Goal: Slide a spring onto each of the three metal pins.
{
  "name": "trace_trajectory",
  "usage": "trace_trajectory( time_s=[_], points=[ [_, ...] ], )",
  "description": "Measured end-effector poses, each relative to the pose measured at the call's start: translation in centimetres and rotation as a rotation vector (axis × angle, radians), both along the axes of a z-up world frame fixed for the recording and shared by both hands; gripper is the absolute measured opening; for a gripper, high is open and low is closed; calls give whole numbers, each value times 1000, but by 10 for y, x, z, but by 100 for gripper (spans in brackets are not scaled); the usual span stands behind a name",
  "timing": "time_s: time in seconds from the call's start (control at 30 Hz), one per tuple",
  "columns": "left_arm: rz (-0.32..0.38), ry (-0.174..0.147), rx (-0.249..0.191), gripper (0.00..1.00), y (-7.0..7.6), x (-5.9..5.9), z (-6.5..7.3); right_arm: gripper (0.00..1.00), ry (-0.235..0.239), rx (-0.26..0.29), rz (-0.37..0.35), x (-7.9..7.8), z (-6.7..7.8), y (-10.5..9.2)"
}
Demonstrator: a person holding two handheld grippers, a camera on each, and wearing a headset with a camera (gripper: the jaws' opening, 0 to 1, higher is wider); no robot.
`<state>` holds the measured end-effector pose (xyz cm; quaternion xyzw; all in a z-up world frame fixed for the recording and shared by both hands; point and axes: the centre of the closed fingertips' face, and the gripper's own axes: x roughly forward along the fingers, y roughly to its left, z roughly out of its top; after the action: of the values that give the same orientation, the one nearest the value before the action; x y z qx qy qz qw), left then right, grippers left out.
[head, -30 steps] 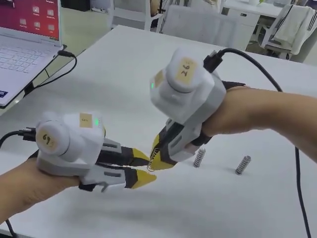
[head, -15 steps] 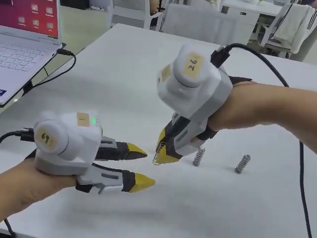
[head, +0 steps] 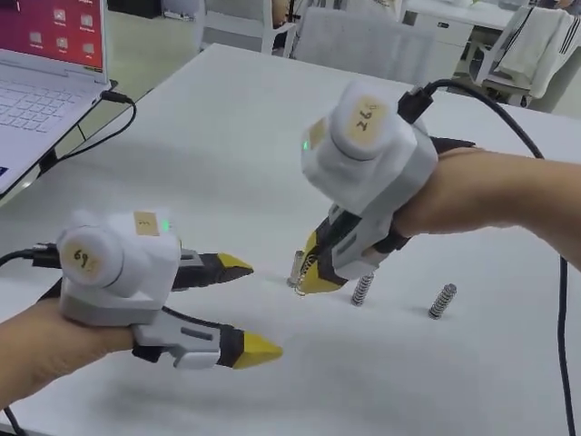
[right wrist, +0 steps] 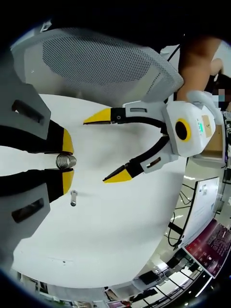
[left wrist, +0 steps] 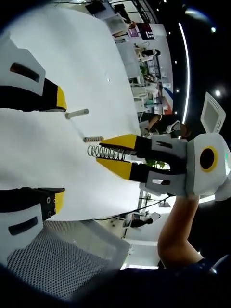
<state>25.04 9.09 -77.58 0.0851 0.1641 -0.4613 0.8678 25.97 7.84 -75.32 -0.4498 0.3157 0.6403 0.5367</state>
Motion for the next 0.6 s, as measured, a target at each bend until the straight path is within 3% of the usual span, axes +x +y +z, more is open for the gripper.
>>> trace_trajectory(
  time_s=[0.33,0.5,0.6],
  points=[
    [40,21,-4,76,3,2,-4,9,-7,7,-24,9,4,-4],
    [54,25,-2,80,4,2,-5,9,-20,11,-38,21,5,-5],
    [50,19,21,84,3,1,-9,9,-26,15,-50,27,7,-5]
  ],
)
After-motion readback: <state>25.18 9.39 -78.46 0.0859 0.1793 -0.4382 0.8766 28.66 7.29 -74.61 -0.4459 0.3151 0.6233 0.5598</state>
